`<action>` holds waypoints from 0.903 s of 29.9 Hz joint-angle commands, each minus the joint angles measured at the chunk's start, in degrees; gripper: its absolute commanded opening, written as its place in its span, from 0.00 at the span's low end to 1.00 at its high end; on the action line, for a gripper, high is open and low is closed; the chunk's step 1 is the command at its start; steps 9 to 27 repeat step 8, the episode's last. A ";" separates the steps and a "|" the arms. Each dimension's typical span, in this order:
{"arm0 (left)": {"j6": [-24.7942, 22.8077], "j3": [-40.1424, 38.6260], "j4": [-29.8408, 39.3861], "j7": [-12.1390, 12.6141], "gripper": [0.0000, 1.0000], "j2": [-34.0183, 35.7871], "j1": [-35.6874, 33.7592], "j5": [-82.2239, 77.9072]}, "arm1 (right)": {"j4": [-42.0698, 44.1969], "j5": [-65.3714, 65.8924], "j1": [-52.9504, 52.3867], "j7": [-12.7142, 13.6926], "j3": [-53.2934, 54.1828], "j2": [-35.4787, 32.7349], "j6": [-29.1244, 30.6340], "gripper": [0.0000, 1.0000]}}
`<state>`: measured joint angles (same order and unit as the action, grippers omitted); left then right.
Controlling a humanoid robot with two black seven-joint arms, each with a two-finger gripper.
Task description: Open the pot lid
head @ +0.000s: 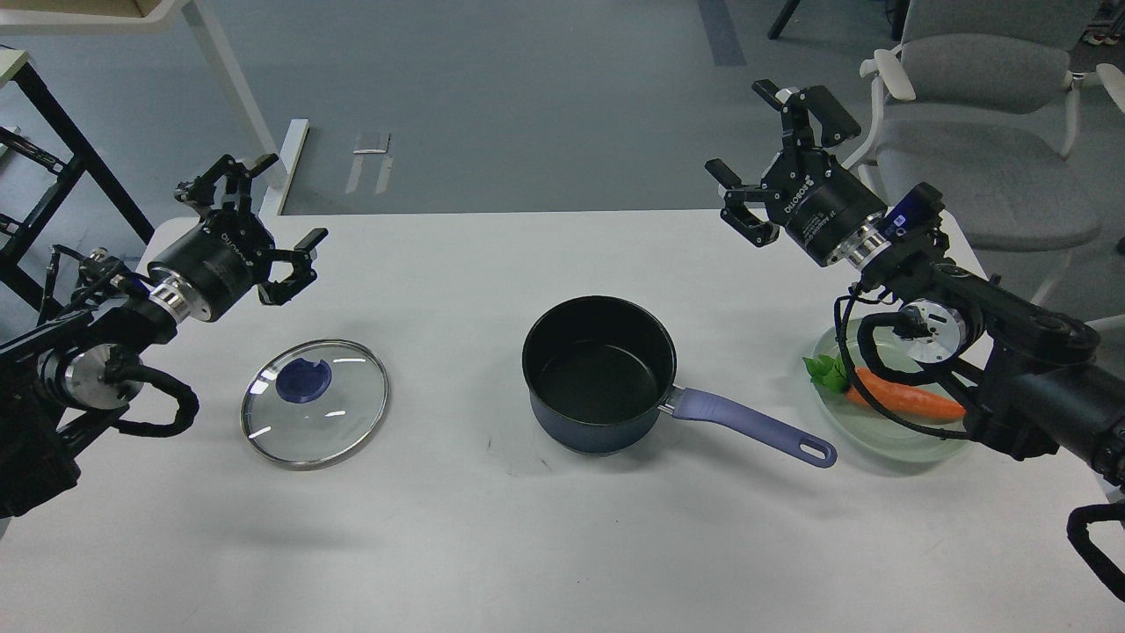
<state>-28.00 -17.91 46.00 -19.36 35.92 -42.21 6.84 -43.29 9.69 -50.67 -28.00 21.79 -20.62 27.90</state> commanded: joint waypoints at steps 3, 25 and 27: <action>0.00 -0.02 -0.03 -0.50 1.00 -0.15 0.29 -0.07 | -0.22 1.38 0.13 0.00 -0.08 0.23 0.10 1.00; 0.00 -0.11 -0.03 -1.73 1.00 -0.15 0.64 -0.25 | -0.48 1.38 0.83 0.00 0.62 0.76 0.10 1.00; 0.00 -0.11 -0.03 -1.73 1.00 -0.15 0.64 -0.25 | -0.48 1.38 0.83 0.00 0.62 0.76 0.10 1.00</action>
